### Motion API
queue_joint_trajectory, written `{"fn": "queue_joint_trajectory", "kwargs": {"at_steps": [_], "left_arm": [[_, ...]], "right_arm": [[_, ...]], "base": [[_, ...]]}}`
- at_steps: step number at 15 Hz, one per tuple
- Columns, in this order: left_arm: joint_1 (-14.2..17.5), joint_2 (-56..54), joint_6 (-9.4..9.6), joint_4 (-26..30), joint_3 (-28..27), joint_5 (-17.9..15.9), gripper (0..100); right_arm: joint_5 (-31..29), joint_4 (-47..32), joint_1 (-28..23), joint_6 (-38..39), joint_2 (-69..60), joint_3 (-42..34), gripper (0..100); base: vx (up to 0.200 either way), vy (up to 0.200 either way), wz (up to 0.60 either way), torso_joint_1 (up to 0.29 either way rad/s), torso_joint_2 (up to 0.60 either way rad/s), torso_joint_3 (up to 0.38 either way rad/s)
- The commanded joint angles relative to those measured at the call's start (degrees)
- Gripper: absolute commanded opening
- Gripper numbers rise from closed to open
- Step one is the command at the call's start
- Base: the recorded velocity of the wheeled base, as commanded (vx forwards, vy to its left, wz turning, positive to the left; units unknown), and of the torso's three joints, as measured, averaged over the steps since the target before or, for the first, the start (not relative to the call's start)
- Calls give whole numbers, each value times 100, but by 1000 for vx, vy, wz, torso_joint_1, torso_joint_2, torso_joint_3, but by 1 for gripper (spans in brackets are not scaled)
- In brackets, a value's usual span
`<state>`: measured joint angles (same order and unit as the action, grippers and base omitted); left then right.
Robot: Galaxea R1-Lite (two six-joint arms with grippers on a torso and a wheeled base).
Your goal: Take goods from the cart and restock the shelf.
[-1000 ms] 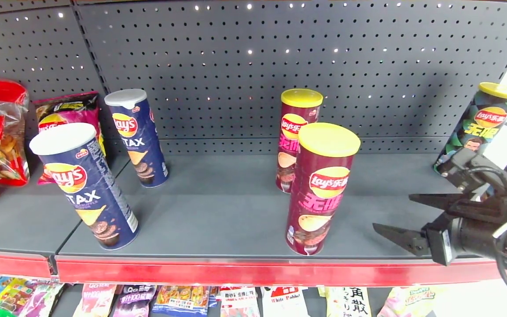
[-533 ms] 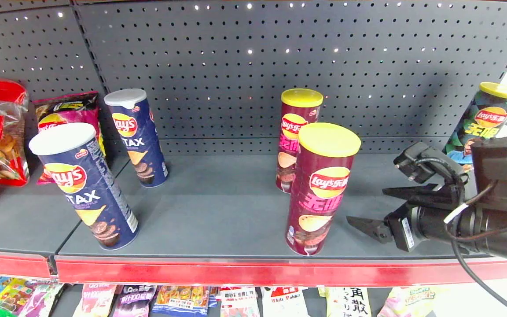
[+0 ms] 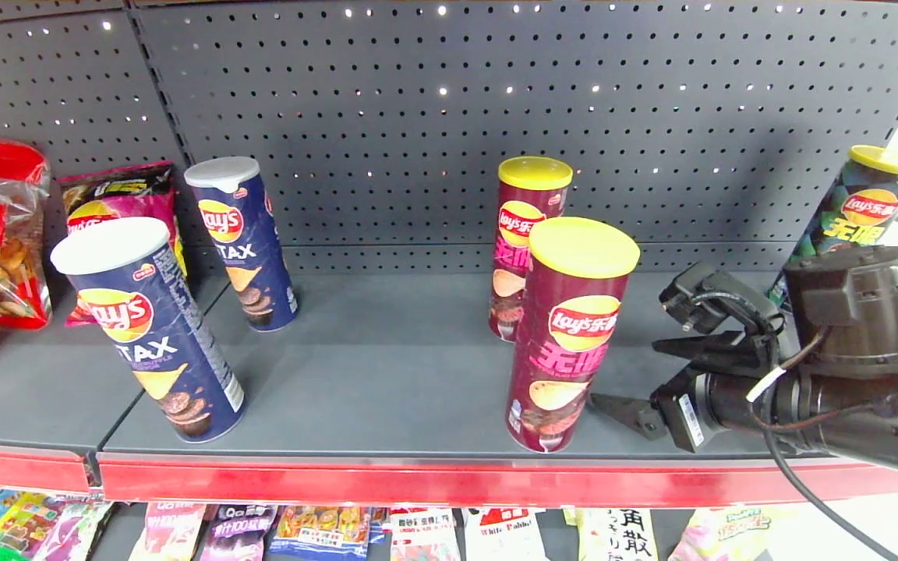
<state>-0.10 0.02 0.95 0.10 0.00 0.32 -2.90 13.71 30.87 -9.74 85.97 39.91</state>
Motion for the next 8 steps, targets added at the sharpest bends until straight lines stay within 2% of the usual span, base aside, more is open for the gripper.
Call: {"fn": "queue_joint_trajectory", "kwargs": {"at_steps": [1, 8], "left_arm": [[1, -2, 2, -1, 0, 3, 100], [10, -2, 2, -1, 0, 3, 100]], "right_arm": [[-9, 0, 104, -2, 78, 17, 100], [-123, 0, 218, 16, 315, 201, 100]], "base": [[0, 0, 0, 0, 0, 0], [0, 0, 0, 0, 0, 0]]}}
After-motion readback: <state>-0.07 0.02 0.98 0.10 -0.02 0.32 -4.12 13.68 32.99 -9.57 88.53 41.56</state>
